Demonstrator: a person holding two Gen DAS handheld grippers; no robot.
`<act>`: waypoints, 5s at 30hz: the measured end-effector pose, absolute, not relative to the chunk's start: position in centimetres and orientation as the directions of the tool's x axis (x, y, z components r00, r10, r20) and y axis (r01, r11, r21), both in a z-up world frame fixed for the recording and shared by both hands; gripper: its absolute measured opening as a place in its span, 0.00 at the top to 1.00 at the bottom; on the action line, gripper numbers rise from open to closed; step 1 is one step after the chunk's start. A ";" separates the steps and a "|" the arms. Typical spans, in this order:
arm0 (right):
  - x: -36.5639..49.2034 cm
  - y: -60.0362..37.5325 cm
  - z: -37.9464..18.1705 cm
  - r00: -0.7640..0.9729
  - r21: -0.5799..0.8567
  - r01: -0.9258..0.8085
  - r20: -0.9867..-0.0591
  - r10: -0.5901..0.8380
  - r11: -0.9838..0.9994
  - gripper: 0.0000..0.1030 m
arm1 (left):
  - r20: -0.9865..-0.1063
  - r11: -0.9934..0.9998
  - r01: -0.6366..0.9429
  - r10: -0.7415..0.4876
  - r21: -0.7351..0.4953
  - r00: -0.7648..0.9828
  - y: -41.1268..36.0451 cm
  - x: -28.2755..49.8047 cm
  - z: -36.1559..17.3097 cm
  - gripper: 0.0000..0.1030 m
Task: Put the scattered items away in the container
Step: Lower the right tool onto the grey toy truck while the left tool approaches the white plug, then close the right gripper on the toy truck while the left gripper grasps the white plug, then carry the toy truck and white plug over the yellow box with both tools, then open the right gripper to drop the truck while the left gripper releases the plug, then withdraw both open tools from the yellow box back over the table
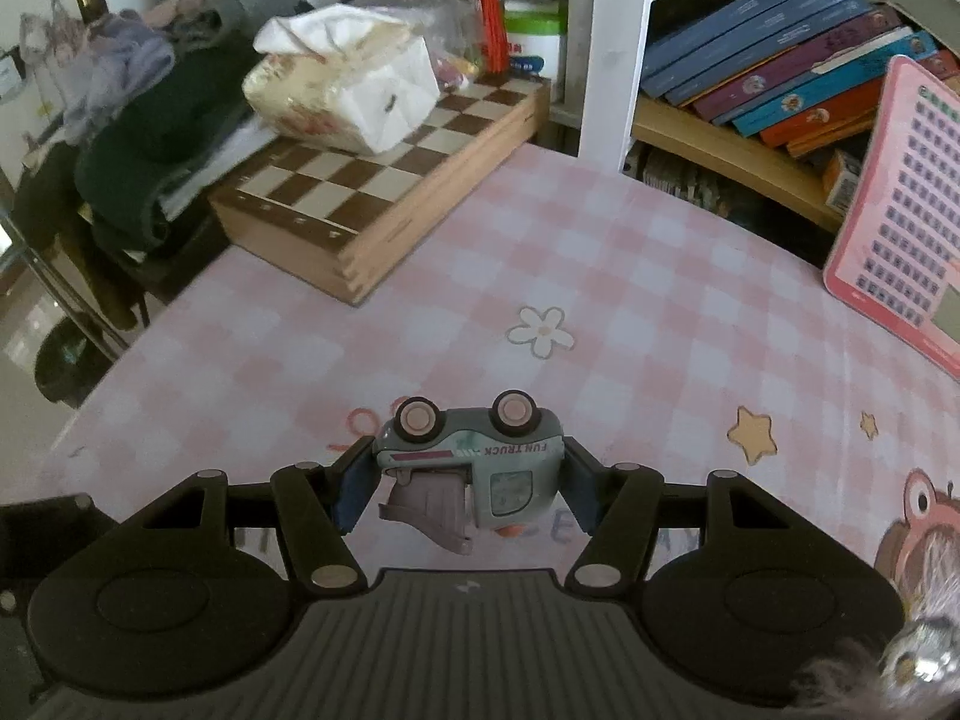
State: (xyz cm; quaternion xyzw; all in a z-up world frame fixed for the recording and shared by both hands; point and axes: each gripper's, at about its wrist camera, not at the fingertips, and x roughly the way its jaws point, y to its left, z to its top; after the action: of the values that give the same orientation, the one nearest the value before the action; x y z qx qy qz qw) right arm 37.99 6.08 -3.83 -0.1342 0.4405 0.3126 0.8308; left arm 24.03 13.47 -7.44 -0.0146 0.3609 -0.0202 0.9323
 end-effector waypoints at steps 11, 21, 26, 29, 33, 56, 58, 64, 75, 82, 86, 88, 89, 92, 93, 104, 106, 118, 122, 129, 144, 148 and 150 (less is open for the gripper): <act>31.1 1.9 1.4 0.504 0.108 -0.574 -0.735 0.454 0.812 0.41 | -0.611 0.995 0.074 -0.095 -0.060 0.786 14.5 17.9 -2.6 0.65; 24.5 -2.5 4.0 0.574 0.116 -0.516 -0.689 0.443 0.849 0.41 | -0.559 0.986 0.155 -0.166 -0.067 0.812 14.1 13.8 0.9 0.65; 21.0 -4.1 4.5 0.589 0.135 -0.490 -0.677 0.441 0.861 0.41 | -0.541 0.977 0.199 -0.205 -0.072 0.815 13.6 11.7 2.2 0.65; 18.8 -5.1 4.8 0.609 0.131 -0.472 -0.667 0.430 0.872 0.41 | -0.526 0.968 0.241 -0.244 -0.076 0.815 12.9 10.0 3.1 0.65; 15.9 -6.7 4.7 0.626 0.132 -0.435 -0.667 0.404 0.891 0.41 | -0.517 0.954 0.294 -0.284 -0.066 0.807 11.9 8.4 3.7 0.65; 6.6 -13.6 2.8 0.680 0.118 -0.186 -0.701 0.215 0.975 0.41 | -0.527 0.866 0.487 -0.470 -0.119 0.708 7.3 5.8 2.7 0.65; 6.3 -14.4 2.8 0.682 0.117 -0.164 -0.704 0.198 0.979 0.41 | -0.530 0.855 0.504 -0.486 -0.123 0.695 6.7 5.9 2.6 0.65; 5.6 -16.8 2.5 0.684 0.118 -0.104 -0.713 0.157 0.988 0.41 | -0.536 0.828 0.546 -0.521 -0.128 0.664 4.5 6.5 2.4 0.65; 6.5 -21.7 1.6 0.669 0.129 -0.036 -0.734 0.120 0.991 0.41 | -0.552 0.802 0.584 -0.546 -0.126 0.631 0.0 8.7 2.2 0.65; 8.3 -25.3 1.3 0.653 0.125 -0.019 -0.750 0.107 0.992 0.41 | -0.551 0.792 0.598 -0.554 -0.121 0.624 -3.4 10.7 2.5 0.65; 9.6 -27.5 1.2 0.638 0.120 -0.012 -0.764 0.099 0.993 0.41 | -0.551 0.792 0.599 -0.555 -0.119 0.624 -5.4 12.3 2.6 0.65; 10.4 -28.6 1.3 0.638 0.122 -0.010 -0.764 0.101 0.992 0.41 | -0.547 0.792 0.599 -0.555 -0.119 0.626 -6.4 13.1 2.7 0.65; 10.9 -29.0 1.5 0.641 0.124 -0.011 -0.761 0.102 0.992 0.41 | -0.545 0.792 0.599 -0.556 -0.117 0.628 -6.8 13.5 2.8 0.65; 12.3 -30.2 2.2 0.660 0.129 -0.025 -0.743 0.114 0.991 0.41 | -0.539 0.794 0.599 -0.553 -0.108 0.636 -8.1 14.8 3.0 0.65; 12.8 -30.6 2.5 0.668 0.129 -0.033 -0.735 0.118 0.991 0.41 | -0.536 0.795 0.597 -0.550 -0.102 0.640 -8.4 15.2 3.1 0.65; 22.3 -32.7 4.2 0.721 0.143 -0.162 -0.659 0.216 0.976 0.41 | -0.591 0.840 0.538 -0.468 -0.068 0.657 -12.7 21.6 1.2 0.65; 24.6 -32.2 4.0 0.716 0.144 -0.204 -0.653 0.248 0.968 0.41 | -0.614 0.845 0.533 -0.447 -0.050 0.651 -13.6 22.6 0.2 0.65; 36.0 -26.9 -0.8 0.562 0.167 -0.366 -0.744 0.361 0.915 0.41 | -0.733 0.871 0.489 -0.362 -0.046 0.576 -16.7 27.3 -4.2 0.65; 38.0 -26.0 -2.4 0.515 0.168 -0.390 -0.775 0.366 0.905 0.41 | -0.751 0.883 0.460 -0.362 -0.087 0.552 -16.3 27.9 -4.8 0.65; 39.8 -25.0 -4.2 0.449 0.185 -0.401 -0.814 0.368 0.897 0.41 | -0.763 0.899 0.425 -0.345 -0.102 0.546 -16.5 28.3 -5.2 0.65; 36.4 -26.5 -0.3 0.565 0.200 -0.416 -0.708 0.424 0.887 0.26 | -0.653 0.938 0.345 -0.274 -0.021 0.706 -15.0 24.0 -1.1 0.20; 33.9 -28.2 1.1 0.626 0.197 -0.382 -0.664 0.409 0.903 0.26 | -0.603 0.963 0.270 -0.221 -0.010 0.767 -13.2 22.6 0.5 0.15; 32.5 -28.8 1.7 0.656 0.190 -0.366 -0.642 0.397 0.911 0.26 | -0.574 0.976 0.218 -0.184 -0.011 0.798 -12.1 21.7 1.3 0.11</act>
State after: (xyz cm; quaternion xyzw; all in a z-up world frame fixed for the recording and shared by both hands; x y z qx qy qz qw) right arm 32.51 -28.79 1.69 0.0218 0.3580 0.2096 0.9096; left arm 21.71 -12.12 1.28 0.0280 0.2996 -0.1062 0.9477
